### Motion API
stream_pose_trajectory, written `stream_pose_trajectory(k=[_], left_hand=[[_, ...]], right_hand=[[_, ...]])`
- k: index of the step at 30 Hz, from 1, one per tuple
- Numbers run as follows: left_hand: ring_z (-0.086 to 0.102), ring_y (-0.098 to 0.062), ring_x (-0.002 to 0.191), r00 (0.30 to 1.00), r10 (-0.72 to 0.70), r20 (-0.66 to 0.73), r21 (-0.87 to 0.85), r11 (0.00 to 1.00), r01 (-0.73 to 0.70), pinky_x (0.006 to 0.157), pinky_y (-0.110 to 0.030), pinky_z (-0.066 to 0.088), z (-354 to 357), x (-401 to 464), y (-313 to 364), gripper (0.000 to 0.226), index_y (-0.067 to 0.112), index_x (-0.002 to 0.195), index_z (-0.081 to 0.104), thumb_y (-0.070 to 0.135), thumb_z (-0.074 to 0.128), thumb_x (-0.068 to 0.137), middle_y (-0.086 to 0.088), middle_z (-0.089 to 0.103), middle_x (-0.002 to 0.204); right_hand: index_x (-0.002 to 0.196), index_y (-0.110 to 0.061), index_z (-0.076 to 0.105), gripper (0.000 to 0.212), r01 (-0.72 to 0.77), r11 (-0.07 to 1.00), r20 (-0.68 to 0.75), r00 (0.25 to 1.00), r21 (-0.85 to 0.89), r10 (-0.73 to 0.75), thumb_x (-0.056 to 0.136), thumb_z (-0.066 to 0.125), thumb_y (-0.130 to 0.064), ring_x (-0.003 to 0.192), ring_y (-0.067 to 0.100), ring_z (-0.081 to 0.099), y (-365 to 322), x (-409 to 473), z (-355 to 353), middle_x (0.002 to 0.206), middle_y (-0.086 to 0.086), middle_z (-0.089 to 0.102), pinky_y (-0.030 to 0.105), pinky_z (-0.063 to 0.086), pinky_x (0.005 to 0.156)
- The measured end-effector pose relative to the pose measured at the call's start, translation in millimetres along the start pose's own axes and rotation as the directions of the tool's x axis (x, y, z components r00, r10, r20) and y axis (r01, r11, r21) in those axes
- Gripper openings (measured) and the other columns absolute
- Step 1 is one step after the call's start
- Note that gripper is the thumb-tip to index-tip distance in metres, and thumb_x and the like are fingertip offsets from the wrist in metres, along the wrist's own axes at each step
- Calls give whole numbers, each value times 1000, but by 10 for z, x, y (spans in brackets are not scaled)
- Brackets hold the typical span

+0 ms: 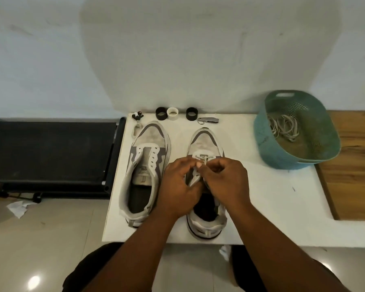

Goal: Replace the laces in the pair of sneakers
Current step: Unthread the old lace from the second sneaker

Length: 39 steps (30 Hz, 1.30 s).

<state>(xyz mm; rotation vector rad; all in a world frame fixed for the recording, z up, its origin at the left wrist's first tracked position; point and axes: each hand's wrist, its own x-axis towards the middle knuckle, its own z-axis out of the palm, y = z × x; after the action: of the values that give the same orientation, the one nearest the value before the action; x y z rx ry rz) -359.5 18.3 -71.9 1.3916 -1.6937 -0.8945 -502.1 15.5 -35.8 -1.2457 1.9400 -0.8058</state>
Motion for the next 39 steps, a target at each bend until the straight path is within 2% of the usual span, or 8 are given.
stream_pose_trajectory(k=[11, 16, 20, 23, 27, 31, 35, 39], left_hand=[[63, -5, 113, 996, 83, -33, -24, 996, -84, 94, -24, 51, -39, -5, -54, 40, 22, 115, 76, 24, 67, 76, 13, 69, 115], [60, -5, 114, 998, 54, -31, 15, 998, -54, 96, -31, 52, -57, -36, -60, 46, 23, 116, 76, 24, 64, 72, 13, 68, 116], [61, -7, 113, 997, 63, -48, 26, 998, -62, 95, -34, 53, -45, -44, -43, 43, 22, 115, 77, 17, 68, 73, 15, 67, 115], [62, -11, 111, 993, 98, -63, 29, 995, -96, 96, -34, 52, -33, -43, -35, 38, 20, 112, 79, 16, 70, 75, 8, 70, 114], [65, -13, 108, 986, 128, -111, 63, 991, -122, 93, -34, 52, -11, -35, -1, 22, 21, 104, 80, 21, 80, 82, 8, 71, 109], [65, -11, 103, 991, 77, -107, -59, 995, -84, 87, -31, 52, -2, 38, 90, 8, 25, 87, 73, 33, 75, 89, 17, 69, 102], [57, -14, 118, 999, -35, 34, -103, 994, 38, 100, -28, 46, 25, 95, 68, 19, 31, 92, 67, 49, 62, 90, 13, 62, 117], [57, -16, 122, 999, 23, 26, -127, 992, -19, 101, -32, 48, -9, 64, 7, 16, 20, 100, 69, 27, 69, 86, 6, 61, 122]], right_hand=[[73, -19, 73, 20, -2, 942, -57, 998, 335, 22, 88, 78, -33, 67, 14, 70, -32, 123, -82, 69, -5, 73, 37, 59, 72], [81, -21, 62, 20, 80, 727, -185, 981, 682, 66, 99, 65, -27, 56, 12, 51, -92, 269, -343, 61, -4, 59, 28, 43, 55], [92, -18, 56, 15, 283, 553, -320, 947, 784, -31, 106, 53, -24, 60, 16, 61, -180, 285, -605, 67, 0, 65, 30, 46, 60], [110, -24, 58, 6, 174, 647, -167, 983, 742, -72, 104, 56, -24, 73, 20, 71, -179, 296, -601, 87, 1, 75, 28, 50, 64], [129, -30, 57, 37, 12, 964, 102, 994, 265, -41, 95, 69, -25, 87, 10, 74, -19, 254, -466, 99, -9, 77, 28, 55, 77], [92, -27, 72, 16, 181, 983, 310, 934, 26, -180, 81, 83, -20, 85, 6, 70, 79, 214, -447, 89, -12, 75, 31, 59, 80], [89, -28, 77, 14, 277, 961, 327, 910, -20, -255, 78, 85, -32, 85, 7, 65, 124, 177, -370, 91, -12, 72, 29, 54, 76], [81, -27, 77, 13, 254, 967, 298, 925, -28, -235, 75, 86, -32, 91, 5, 64, 151, 202, -285, 95, -12, 69, 22, 52, 82]])
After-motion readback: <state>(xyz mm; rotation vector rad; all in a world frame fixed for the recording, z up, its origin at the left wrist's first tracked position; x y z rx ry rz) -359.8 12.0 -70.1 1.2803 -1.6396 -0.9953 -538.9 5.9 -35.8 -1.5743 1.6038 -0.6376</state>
